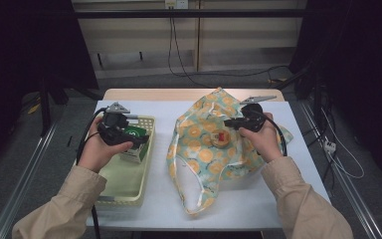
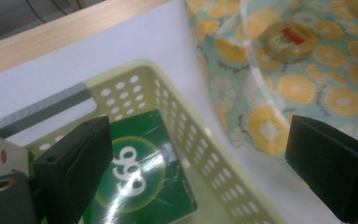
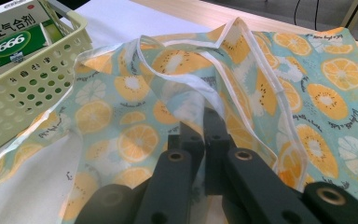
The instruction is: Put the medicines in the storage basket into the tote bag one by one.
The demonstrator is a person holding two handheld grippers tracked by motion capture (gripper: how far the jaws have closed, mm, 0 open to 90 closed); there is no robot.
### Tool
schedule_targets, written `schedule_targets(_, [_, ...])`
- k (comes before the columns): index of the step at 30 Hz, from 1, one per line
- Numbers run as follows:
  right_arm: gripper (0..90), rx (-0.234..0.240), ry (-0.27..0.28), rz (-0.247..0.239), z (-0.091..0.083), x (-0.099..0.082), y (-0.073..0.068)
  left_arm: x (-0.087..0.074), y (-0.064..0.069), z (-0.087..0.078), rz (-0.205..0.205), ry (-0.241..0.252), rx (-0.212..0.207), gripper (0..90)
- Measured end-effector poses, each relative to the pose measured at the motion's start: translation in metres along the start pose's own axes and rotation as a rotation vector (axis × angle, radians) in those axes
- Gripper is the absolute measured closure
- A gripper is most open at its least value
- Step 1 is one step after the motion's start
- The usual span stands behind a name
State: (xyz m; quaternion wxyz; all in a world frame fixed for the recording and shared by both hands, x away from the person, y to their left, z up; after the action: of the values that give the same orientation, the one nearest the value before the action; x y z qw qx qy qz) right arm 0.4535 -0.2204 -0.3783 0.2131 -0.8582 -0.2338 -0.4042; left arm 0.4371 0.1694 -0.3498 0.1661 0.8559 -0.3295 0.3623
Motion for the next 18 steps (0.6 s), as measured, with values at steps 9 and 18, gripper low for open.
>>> schedule_targets(9, [89.8,-0.003,-0.002,-0.001,-0.001,0.0,0.001,-0.024,-0.019,0.015,-0.01,-0.067,0.043,6.7])
schedule_targets(18, [89.8,0.002,-0.004,-0.005,0.0,0.0,-0.001,-0.04,-0.027,0.026,-0.044,-0.105,0.067,7.0])
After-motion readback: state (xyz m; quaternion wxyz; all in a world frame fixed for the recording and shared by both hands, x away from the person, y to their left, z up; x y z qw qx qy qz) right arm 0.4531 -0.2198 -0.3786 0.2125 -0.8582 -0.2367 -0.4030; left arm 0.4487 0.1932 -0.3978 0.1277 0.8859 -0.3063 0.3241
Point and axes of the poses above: each handheld gripper's, and its own axes: z roughly forward along the jaws, x roughly out of its top, y roughly to its right, the point moved 2 cm from there along z, roughly forward along the jaws, and after that the axes turned 1 degree about y, right-handed, at the moved point
